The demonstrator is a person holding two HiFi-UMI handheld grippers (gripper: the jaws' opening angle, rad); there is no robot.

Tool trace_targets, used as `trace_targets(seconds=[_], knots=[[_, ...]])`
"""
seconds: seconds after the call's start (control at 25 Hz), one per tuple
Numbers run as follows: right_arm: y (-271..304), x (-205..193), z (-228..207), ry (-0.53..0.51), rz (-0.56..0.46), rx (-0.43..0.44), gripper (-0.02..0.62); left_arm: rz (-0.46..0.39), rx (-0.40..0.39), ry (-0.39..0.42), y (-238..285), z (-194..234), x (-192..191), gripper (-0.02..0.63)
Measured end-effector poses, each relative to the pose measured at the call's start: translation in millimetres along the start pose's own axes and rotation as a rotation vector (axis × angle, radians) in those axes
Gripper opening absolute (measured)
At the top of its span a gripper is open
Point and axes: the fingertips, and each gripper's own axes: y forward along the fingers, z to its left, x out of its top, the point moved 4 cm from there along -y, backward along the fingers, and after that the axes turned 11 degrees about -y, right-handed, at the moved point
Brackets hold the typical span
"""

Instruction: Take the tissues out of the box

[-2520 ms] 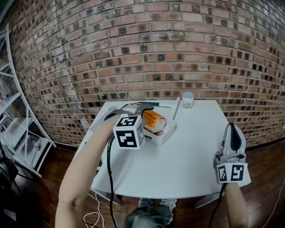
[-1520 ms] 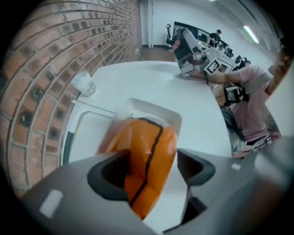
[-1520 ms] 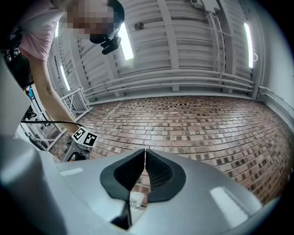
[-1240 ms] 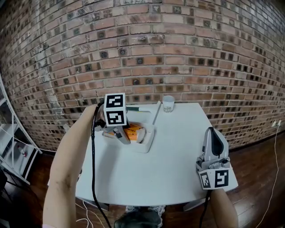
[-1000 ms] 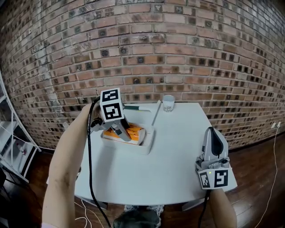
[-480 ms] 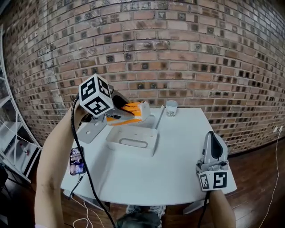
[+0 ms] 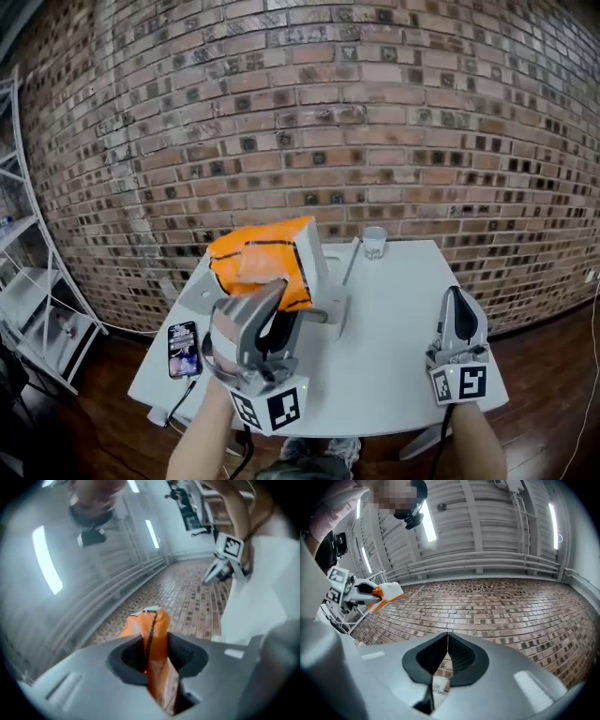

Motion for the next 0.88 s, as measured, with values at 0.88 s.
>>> trace_targets(seconds=[0.88], knots=[[-10.8,-7.8,-11.4,0.011,0.006,-0.005,0.002,-0.014,0.068,0.209,-14.0,-88.9,-10.6,0.121]])
